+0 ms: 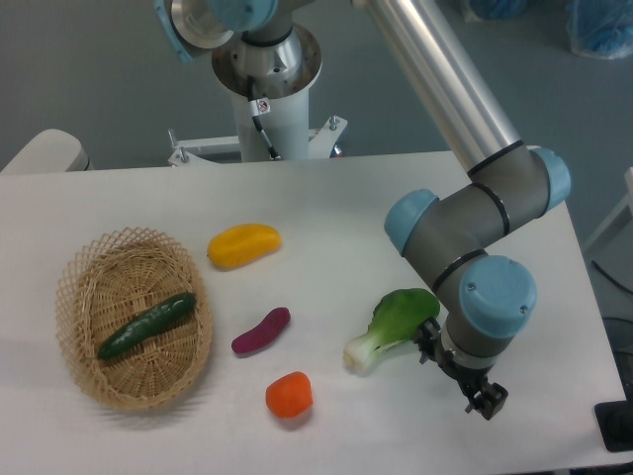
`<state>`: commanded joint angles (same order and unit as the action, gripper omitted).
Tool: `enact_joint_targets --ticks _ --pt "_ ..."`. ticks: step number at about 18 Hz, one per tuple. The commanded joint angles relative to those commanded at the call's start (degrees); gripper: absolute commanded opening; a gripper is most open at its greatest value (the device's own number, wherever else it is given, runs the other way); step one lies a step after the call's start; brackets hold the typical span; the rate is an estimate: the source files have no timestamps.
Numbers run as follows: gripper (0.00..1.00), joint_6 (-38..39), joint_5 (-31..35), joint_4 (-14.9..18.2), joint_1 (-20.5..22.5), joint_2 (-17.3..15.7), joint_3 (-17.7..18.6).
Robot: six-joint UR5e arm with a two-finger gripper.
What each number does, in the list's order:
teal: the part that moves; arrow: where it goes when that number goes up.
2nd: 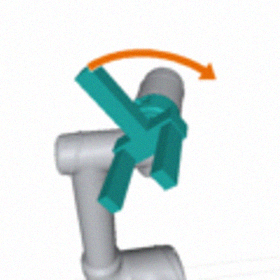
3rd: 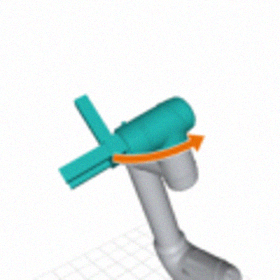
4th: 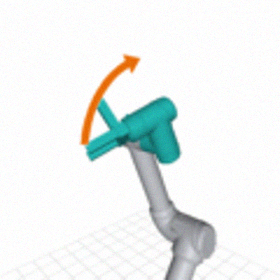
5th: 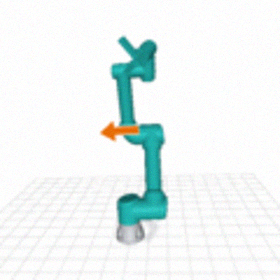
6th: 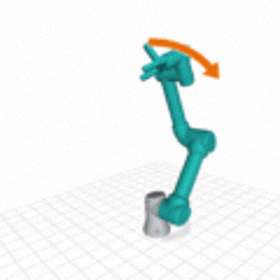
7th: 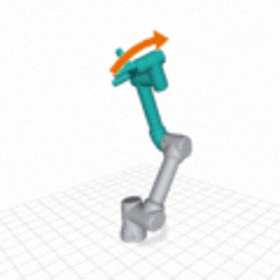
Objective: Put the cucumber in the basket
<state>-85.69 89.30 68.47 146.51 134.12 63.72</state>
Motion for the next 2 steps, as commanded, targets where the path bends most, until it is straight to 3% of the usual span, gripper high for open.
enact_joint_targets --ticks 2 --pt "1.00 -0.2 0.0 -0.2 0.2 0.1 0.0"
